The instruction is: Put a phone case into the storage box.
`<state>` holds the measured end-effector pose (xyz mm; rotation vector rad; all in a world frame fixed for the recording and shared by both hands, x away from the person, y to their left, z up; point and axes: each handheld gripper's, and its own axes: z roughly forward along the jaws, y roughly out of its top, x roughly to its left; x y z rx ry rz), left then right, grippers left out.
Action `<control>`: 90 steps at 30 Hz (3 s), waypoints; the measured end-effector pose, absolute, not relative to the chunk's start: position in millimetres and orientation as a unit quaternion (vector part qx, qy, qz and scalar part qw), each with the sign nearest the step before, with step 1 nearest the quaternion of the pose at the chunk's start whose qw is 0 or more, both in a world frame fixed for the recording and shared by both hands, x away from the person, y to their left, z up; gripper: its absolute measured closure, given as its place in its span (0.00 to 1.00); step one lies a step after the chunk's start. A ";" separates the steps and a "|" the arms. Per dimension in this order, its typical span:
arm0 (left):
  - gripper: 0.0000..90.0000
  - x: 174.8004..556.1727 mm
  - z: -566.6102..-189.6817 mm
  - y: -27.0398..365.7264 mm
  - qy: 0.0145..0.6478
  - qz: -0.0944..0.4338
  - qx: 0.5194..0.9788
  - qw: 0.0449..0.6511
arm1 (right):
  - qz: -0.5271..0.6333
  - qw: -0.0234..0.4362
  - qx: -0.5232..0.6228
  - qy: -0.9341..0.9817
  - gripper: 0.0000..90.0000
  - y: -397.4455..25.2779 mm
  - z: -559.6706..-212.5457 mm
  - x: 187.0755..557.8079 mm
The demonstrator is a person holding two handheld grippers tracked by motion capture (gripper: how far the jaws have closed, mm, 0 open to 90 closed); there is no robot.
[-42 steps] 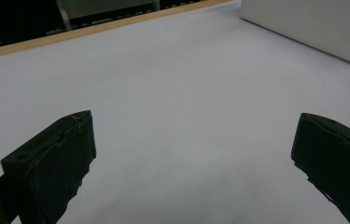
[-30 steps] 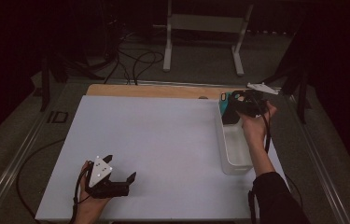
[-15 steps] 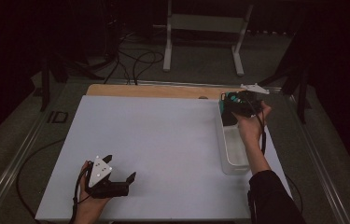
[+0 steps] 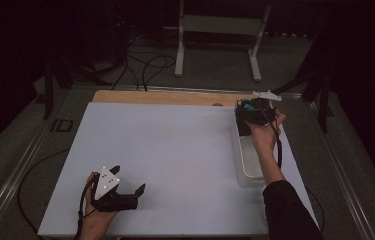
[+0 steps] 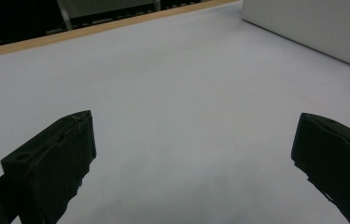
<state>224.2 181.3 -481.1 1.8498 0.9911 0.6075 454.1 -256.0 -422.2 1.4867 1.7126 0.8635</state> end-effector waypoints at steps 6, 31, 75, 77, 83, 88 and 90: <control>0.00 224.5 -481.3 181.5 0.403 0.246 0.751 0.461 | 0.327 0.350 0.577 0.661 0.16 -254.8 -427.5 458.5; 0.00 224.8 -482.0 183.0 0.405 0.243 0.750 0.462 | 0.322 0.350 0.589 0.653 0.09 -254.6 -430.2 478.8; 0.00 224.5 -468.9 192.3 0.411 0.248 0.732 0.484 | 0.426 0.326 0.452 0.713 0.09 -245.9 -397.1 353.4; 0.00 224.6 -467.7 193.2 0.410 0.248 0.731 0.486 | 0.421 0.326 0.452 0.716 0.09 -245.7 -398.6 350.7; 0.00 224.1 -461.9 196.3 0.409 0.252 0.728 0.489 | 0.429 0.317 0.449 0.717 0.09 -248.4 -410.1 332.1; 0.00 224.5 -459.9 198.3 0.409 0.255 0.726 0.490 | 0.436 0.314 0.445 0.716 0.09 -250.2 -414.2 323.9; 0.00 224.7 -457.0 201.9 0.410 0.260 0.724 0.491 | 0.444 0.315 0.443 0.712 0.09 -252.2 -419.1 314.0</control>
